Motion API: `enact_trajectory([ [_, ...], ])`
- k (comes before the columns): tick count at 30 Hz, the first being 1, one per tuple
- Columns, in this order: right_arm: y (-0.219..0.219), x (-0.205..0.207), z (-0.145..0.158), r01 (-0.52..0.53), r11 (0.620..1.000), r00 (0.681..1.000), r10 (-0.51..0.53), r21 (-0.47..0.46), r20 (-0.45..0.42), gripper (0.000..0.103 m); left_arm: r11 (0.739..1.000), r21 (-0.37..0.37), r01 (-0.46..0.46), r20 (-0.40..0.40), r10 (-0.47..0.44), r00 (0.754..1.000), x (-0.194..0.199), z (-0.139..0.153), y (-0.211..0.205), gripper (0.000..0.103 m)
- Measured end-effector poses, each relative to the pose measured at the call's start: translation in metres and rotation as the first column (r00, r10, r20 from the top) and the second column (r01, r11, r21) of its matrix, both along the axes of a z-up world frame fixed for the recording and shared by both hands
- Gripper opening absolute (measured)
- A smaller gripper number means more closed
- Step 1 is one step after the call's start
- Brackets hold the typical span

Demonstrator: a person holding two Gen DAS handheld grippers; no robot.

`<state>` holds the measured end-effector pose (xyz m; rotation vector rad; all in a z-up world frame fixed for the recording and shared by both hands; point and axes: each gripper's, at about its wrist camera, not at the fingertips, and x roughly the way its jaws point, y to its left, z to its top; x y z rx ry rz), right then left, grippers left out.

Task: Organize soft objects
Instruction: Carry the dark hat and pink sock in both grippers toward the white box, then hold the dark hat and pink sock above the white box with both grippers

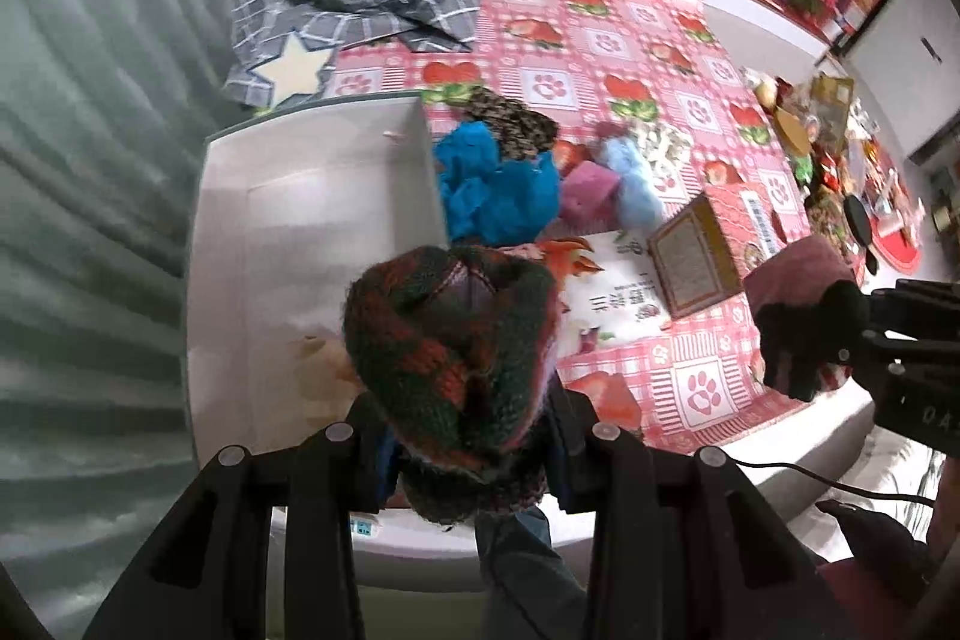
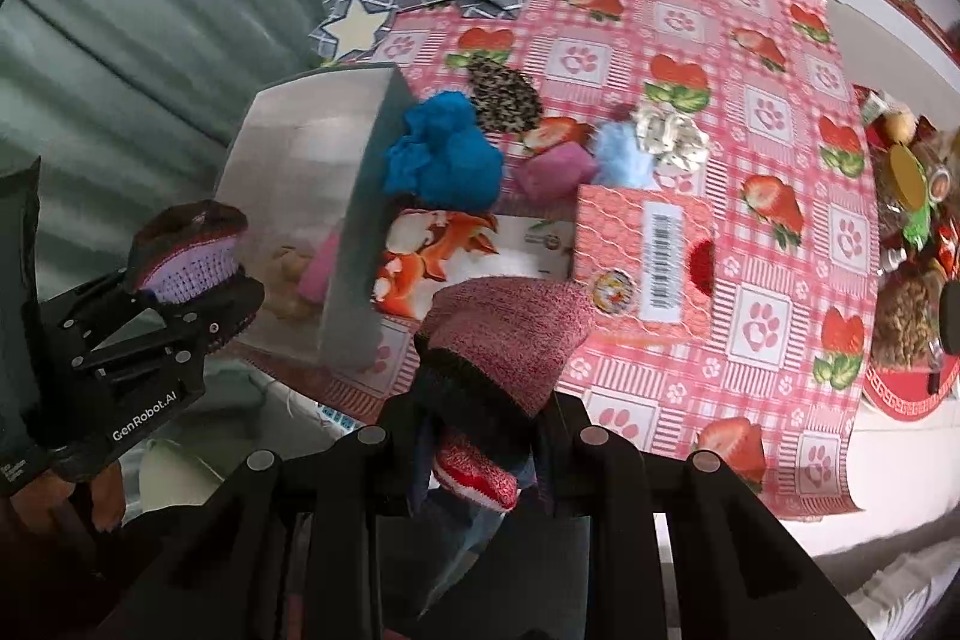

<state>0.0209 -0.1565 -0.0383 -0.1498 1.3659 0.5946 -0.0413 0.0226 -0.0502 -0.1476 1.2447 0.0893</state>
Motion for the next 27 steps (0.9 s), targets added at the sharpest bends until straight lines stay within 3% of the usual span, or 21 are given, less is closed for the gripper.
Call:
enact_trajectory([
  [27,0.081,-0.005,-0.007,-0.207,0.978,0.978,0.207,-0.019,-0.025,0.028,0.982,-0.015,-0.190,-0.012,0.189,0.982,-0.038,-0.003,0.060,0.041],
])
